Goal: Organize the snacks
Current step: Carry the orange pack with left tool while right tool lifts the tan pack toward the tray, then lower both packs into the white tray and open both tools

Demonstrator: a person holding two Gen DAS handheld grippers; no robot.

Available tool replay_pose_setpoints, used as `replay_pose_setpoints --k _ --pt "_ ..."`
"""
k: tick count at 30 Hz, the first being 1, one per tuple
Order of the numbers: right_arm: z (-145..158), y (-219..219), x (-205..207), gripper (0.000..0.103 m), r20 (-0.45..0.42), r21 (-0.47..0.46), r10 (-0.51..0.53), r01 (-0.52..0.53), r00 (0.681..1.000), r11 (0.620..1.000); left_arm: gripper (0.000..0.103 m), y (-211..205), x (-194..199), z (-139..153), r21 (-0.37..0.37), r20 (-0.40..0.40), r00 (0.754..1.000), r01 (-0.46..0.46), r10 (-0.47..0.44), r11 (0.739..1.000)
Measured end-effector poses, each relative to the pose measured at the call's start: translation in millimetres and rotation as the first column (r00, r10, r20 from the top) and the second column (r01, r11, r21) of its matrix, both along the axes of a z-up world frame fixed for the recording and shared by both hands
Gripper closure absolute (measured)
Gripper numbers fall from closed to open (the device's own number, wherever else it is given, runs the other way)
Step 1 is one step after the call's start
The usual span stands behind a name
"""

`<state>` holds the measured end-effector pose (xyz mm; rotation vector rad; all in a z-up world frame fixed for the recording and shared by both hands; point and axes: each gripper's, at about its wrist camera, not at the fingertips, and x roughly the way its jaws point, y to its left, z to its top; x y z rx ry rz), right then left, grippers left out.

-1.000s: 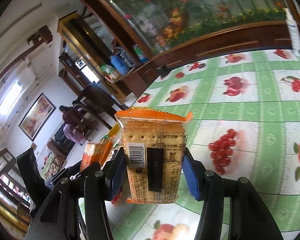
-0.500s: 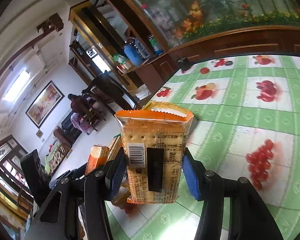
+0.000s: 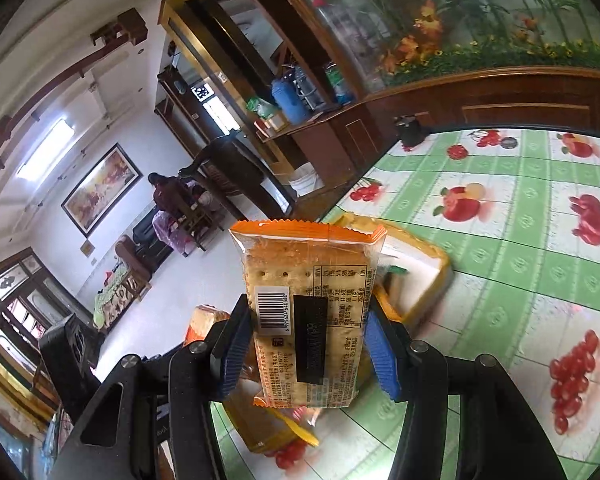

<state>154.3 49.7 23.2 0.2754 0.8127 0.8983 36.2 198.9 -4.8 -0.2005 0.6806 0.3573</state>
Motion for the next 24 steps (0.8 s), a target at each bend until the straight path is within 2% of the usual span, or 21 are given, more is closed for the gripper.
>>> replay_pose_setpoints --k 9,13,17,24 --pt "1.6 48.0 25.5 0.048 0.016 -0.037 0.029 -0.029 0.999 0.999 0.051 4.2 8.9 2.0 -0.005 -0.001 1.0 0.007 -0.007 1.0" --pt "-1.7 61.1 40.3 0.048 0.006 -0.029 0.031 -0.03 1.0 0.999 0.051 1.6 14.4 0.9 -0.006 -0.009 1.0 0.02 -0.02 1.0" --pt "-8.4 68.8 55.1 0.048 -0.032 0.019 0.024 -0.024 0.999 1.0 0.051 -1.2 21.0 -2.5 -0.006 -0.024 0.999 0.034 -0.034 0.999" --pt "-19.4 81.4 74.9 0.048 -0.058 0.024 0.014 -0.013 0.998 1.0 0.051 -4.4 34.1 -8.8 -0.007 -0.046 0.998 0.044 -0.045 0.999"
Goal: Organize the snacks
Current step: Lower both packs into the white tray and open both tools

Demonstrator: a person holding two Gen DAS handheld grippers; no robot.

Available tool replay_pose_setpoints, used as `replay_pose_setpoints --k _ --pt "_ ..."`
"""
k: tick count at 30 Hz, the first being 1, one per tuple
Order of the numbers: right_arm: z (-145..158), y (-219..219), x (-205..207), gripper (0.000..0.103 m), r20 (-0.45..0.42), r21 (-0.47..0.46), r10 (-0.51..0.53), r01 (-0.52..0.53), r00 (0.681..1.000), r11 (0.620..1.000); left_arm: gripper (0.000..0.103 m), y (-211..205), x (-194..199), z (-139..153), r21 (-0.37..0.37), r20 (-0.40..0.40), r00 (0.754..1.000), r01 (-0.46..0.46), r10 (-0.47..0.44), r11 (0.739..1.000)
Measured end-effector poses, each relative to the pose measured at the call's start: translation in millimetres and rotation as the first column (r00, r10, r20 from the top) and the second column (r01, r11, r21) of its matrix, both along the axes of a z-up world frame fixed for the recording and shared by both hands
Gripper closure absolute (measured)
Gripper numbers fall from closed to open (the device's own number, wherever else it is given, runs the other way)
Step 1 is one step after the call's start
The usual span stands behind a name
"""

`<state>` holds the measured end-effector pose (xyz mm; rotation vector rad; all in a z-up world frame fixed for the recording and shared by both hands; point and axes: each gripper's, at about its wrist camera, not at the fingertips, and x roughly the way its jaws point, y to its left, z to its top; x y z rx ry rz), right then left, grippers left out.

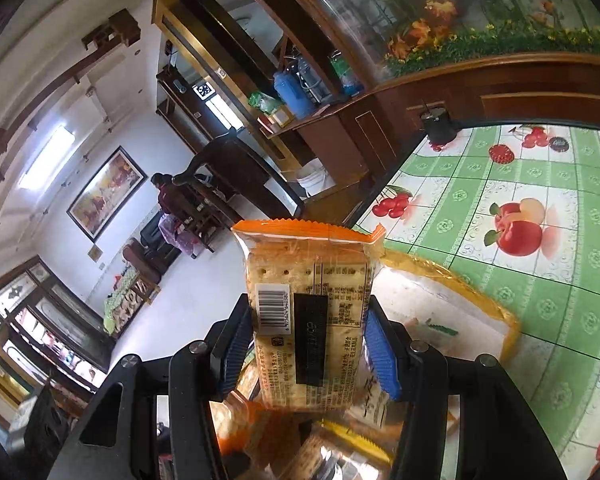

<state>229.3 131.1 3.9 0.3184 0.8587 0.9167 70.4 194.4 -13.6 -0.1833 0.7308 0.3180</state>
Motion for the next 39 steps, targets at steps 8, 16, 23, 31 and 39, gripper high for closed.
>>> replay_pose_setpoints --k 8,16,23,31,39 --pt "-19.5 13.3 24.2 0.048 -0.062 -0.016 -0.004 0.003 0.998 1.0 0.051 6.2 13.8 -5.3 -0.01 -0.019 1.0 -0.001 0.001 1.0" --pt "-44.0 31.7 41.4 0.046 -0.118 -0.102 0.004 -0.017 0.993 0.995 0.051 9.8 24.0 -10.2 -0.016 -0.049 0.999 0.002 -0.002 1.0" --pt "-31.1 6.3 33.1 0.043 -0.092 -0.025 -0.027 0.025 0.995 0.999 0.051 5.4 30.2 -9.7 0.002 -0.059 0.998 0.01 -0.01 1.0" --pt "-10.3 -43.1 0.4 0.031 -0.049 0.053 -0.061 0.064 0.997 0.997 0.035 3.2 45.8 -11.3 0.026 -0.096 0.995 0.003 -0.001 1.0" --pt "-1.9 -86.9 -34.3 0.023 -0.023 0.078 -0.105 0.106 0.994 0.991 0.015 -7.2 41.8 -6.3 0.103 -0.117 0.992 -0.029 0.041 0.994"
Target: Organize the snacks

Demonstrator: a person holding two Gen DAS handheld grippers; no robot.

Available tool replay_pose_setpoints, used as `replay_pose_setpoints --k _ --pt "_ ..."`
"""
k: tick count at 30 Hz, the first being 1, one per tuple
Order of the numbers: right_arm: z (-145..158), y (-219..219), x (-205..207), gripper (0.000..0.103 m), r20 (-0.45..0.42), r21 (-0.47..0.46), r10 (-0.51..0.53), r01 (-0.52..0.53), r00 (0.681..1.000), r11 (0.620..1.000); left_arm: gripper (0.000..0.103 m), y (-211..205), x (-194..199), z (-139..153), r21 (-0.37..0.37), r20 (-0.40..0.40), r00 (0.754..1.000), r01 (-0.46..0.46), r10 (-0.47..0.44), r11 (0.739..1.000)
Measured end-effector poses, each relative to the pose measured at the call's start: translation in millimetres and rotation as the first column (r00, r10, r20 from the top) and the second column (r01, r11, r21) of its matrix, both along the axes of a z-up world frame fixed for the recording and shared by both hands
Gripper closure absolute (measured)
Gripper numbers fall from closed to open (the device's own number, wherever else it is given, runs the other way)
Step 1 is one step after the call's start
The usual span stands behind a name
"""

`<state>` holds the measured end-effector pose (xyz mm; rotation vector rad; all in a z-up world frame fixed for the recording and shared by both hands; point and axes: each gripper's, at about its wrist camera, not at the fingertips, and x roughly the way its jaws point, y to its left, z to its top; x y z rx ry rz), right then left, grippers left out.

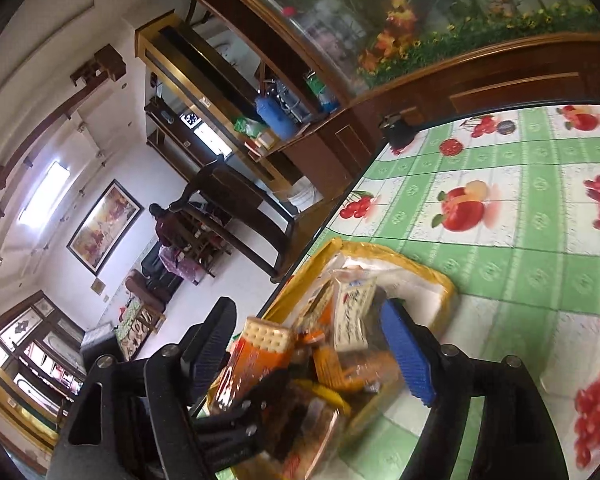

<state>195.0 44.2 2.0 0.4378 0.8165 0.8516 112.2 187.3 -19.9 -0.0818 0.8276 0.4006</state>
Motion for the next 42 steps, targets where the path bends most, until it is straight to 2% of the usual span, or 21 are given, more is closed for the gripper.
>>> replay_pose_setpoints --k 5,15,20,24,28,33,39,42 --pt "4.3 -22.1 -20.5 0.022 0.026 -0.007 -0.031 0.031 0.999 0.999 0.012 -6.1 -17.4 12.4 0.017 0.041 0.999 -0.012 0.011 1.0" --pt "20.4 -41.0 -65.1 0.006 0.133 -0.092 -0.056 0.069 0.989 0.993 0.012 -15.8 -64.2 38.0 0.018 0.135 0.99 -0.033 0.031 0.999" --pt "22.0 -37.2 -87.4 0.003 0.186 -0.139 -0.004 0.03 0.983 0.99 0.012 -18.8 -92.4 48.7 0.009 0.193 0.981 -0.022 0.019 1.0" --pt "15.8 -28.7 -105.0 0.001 0.229 -0.171 0.068 -0.029 0.971 0.985 0.012 -18.1 -114.8 54.8 0.03 0.222 0.975 -0.033 0.025 0.999" --pt "6.2 -18.9 -119.0 0.001 0.26 -0.211 0.137 -0.082 0.956 0.974 0.012 -14.7 -136.3 54.6 0.053 0.234 0.971 -0.068 0.054 0.996" --pt "-1.2 -5.5 -138.9 0.001 0.291 -0.251 0.219 -0.147 0.931 0.957 0.012 -9.1 -156.6 53.3 0.033 0.244 0.967 -0.086 0.075 0.996" --pt "7.8 2.5 -161.9 0.001 0.35 -0.289 0.279 -0.18 0.894 0.94 0.012 -20.3 -170.1 54.4 0.112 0.238 0.969 -0.098 0.07 0.989" --pt "12.3 3.4 -167.5 0.001 0.375 -0.309 0.291 -0.178 0.88 0.934 0.012 -23.8 -177.1 54.0 0.113 0.234 0.971 -0.084 0.056 0.99"
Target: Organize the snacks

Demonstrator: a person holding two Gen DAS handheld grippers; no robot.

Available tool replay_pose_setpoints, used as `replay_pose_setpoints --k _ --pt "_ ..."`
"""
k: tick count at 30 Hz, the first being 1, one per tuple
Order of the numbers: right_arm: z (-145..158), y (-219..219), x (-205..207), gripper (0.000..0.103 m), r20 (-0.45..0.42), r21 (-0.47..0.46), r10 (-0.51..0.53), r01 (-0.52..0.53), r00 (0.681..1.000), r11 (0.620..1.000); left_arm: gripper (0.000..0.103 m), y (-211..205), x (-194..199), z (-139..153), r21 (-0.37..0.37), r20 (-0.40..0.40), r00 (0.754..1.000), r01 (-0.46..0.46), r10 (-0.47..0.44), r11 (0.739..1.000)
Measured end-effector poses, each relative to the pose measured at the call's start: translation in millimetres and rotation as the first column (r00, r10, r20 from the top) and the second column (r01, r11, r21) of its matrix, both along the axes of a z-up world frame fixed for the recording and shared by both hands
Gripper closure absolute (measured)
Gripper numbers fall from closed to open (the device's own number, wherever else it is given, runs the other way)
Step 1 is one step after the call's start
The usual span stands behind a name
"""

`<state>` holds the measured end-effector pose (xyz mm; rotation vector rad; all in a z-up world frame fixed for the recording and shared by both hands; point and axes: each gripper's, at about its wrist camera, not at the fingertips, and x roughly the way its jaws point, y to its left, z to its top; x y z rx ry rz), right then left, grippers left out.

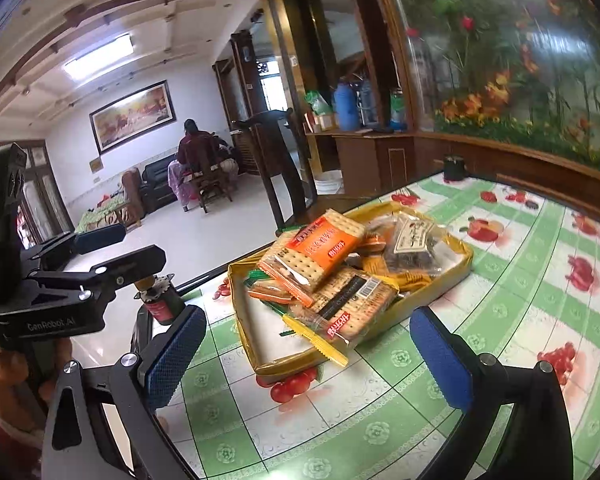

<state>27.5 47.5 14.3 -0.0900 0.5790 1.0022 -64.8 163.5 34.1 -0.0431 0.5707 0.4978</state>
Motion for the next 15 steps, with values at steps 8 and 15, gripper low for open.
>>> replay_pose_setpoints --k 8,15 --pt "3.9 3.8 -9.8 0.0 0.054 -0.057 0.024 -0.021 0.998 0.998 0.012 -6.3 -21.0 2.0 0.017 0.024 1.0 0.007 -0.008 1.0" --pt "11.2 16.6 -21.3 0.0 0.136 -0.13 0.073 -0.055 0.988 0.99 0.012 -11.9 -32.4 4.5 0.01 0.041 0.998 0.039 -0.039 0.999"
